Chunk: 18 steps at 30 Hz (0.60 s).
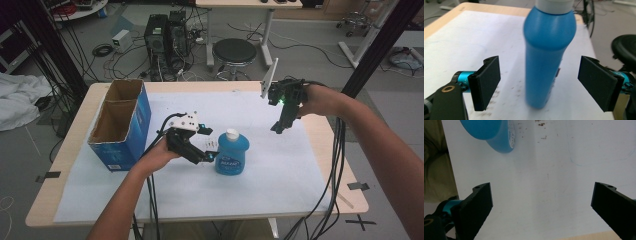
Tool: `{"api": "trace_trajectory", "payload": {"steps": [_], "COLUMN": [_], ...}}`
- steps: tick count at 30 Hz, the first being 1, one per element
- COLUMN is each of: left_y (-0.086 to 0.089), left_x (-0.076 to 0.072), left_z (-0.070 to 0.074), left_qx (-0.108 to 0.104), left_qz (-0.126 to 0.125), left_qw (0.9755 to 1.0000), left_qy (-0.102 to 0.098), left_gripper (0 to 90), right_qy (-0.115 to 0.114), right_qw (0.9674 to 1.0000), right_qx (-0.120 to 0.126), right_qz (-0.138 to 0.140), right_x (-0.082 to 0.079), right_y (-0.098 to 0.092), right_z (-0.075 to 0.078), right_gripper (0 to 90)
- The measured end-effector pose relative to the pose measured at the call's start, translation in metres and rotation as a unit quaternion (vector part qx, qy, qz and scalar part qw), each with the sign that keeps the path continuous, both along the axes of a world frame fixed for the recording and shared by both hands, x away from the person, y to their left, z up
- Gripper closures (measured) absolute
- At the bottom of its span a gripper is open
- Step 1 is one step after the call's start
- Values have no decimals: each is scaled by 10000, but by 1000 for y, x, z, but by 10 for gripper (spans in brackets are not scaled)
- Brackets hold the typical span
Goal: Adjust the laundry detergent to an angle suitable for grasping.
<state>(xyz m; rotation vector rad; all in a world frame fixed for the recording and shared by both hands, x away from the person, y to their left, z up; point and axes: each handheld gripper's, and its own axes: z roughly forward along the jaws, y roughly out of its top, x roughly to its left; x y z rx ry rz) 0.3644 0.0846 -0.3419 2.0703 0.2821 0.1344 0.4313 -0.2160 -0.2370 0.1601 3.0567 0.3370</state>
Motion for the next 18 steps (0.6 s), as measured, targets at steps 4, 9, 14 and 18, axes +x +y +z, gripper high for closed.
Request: {"api": "trace_trajectory", "payload": {"steps": [4,9,14,18], "left_y": [4,5,5,3], "left_x": [5,8,6,6], "left_z": [12,29,41,50], "left_qx": [261,571,855,1325], "left_qz": [249,504,369,137], "left_qw": [9992,9970,9957,9910], "left_qy": [183,124,7,-87], "left_gripper": [183,182,182,182], "right_qy": [-4,-18,-26,-40], "right_qw": [10000,10000,10000,10000], "right_qx": [4,24,23,46], "right_qz": [0,-3,-7,7], "right_x": [0,-1,-2,-3], "right_y": [-1,-2,-4,-4], "right_z": [1,1,1,1], "right_gripper": [27,27,27,27]}}
